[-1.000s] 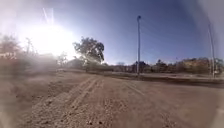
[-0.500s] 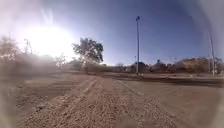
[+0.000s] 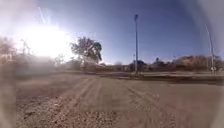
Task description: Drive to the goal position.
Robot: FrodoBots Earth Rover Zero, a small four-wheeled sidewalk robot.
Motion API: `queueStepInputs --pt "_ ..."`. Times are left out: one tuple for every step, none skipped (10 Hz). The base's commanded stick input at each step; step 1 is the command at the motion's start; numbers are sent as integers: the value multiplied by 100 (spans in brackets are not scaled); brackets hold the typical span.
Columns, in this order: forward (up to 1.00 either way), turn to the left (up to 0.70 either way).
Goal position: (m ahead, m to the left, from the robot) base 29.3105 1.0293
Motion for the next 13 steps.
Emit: queueStepInputs --pt "50 0" --pt "50 0" --pt "50 0" --pt "50 0" --pt "50 0" --pt "50 0" --pt "50 0" --pt "50 0" --pt "50 0" --pt "50 0" --pt "50 0" --pt "50 0" --pt "50 0"
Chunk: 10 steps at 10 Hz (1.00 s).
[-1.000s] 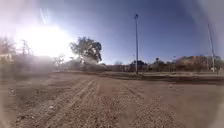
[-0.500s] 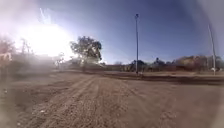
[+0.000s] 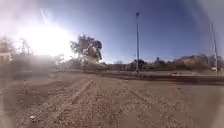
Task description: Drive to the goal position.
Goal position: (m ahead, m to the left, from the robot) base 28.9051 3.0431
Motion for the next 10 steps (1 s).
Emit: queueStepInputs --pt "50 0" --pt "50 0" --pt "50 0" --pt "50 0" --pt "50 0" --pt "50 0" --pt "50 0" --pt "50 0" --pt "50 0" --pt "50 0"
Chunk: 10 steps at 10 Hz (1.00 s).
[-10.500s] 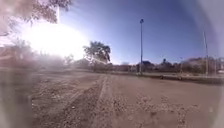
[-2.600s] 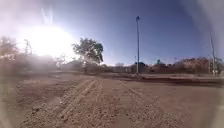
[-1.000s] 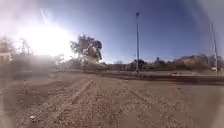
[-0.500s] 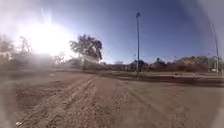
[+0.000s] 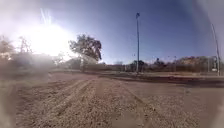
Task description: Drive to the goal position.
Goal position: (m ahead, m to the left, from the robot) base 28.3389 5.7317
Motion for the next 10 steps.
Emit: queueStepInputs --pt "50 0" --pt "50 0" --pt "50 0" --pt "50 0" --pt "50 0" --pt "50 0" --pt "50 0" --pt "50 0" --pt "50 0" --pt "50 0"
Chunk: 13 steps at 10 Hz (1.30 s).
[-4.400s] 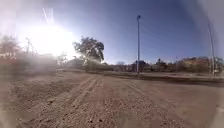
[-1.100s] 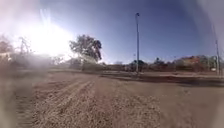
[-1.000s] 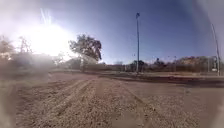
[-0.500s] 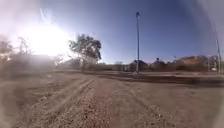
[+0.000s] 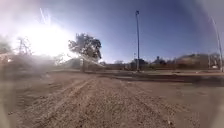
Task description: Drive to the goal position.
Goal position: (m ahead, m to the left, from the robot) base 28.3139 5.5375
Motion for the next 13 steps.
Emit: queueStepInputs --pt "50 0" --pt "50 0" --pt "50 0" --pt "50 0" --pt "50 0" --pt "50 0" --pt "50 0" --pt "50 0" --pt "50 0" --pt "50 0" --pt "50 0" --pt "50 0" --pt "50 0"
